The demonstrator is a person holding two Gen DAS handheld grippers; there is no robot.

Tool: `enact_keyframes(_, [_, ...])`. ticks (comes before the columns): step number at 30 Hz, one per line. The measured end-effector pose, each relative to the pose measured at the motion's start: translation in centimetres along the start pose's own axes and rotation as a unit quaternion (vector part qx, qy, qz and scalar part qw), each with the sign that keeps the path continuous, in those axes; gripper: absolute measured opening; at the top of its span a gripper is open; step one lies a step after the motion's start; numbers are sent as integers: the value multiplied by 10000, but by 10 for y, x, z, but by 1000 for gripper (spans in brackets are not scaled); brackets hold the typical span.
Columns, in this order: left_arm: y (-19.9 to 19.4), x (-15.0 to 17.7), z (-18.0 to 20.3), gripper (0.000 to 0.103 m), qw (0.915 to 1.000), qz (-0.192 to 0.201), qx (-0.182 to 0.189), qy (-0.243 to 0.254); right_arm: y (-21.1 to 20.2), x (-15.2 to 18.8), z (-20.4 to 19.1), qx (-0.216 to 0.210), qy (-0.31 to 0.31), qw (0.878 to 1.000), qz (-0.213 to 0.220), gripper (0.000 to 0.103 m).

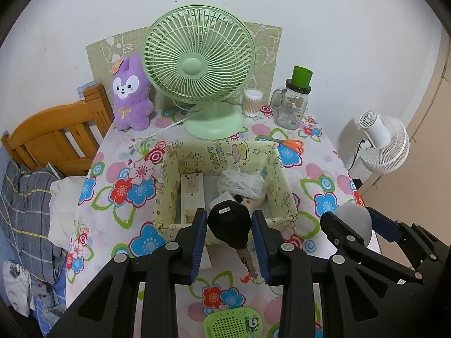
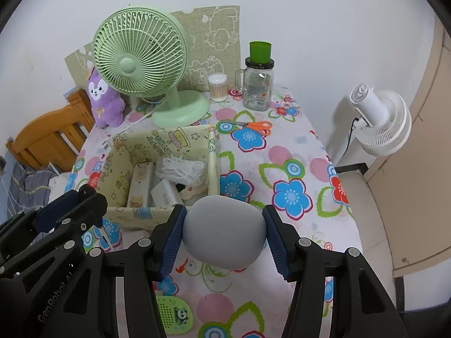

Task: Organize rigid objects
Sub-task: 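Carry the black key and white egg-shaped object with both tools over the fabric box, then lower the key into the fabric box and open the left tool while the right lowers the egg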

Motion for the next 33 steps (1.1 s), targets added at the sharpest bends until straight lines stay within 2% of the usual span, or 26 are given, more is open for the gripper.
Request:
enact_keyframes(20, [30, -43, -12, 33, 9998, 93, -98, -136, 21, -43, -7, -107, -226, 9996, 103, 59])
enact_keyframes(33, [66, -56, -15, 33, 9999, -125, -57, 39, 51, -63, -8, -141, -230, 9996, -4, 59])
Point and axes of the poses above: each gripper's, at about its wrist camera, not at the fingertips, and y roughly the way its jaws point, z to its right, x to its underside, the point moved 2 cm from there along y, roughly the way its jaws point, and after that the axes turned 7 degrees about -y, right-handed, at the moved point
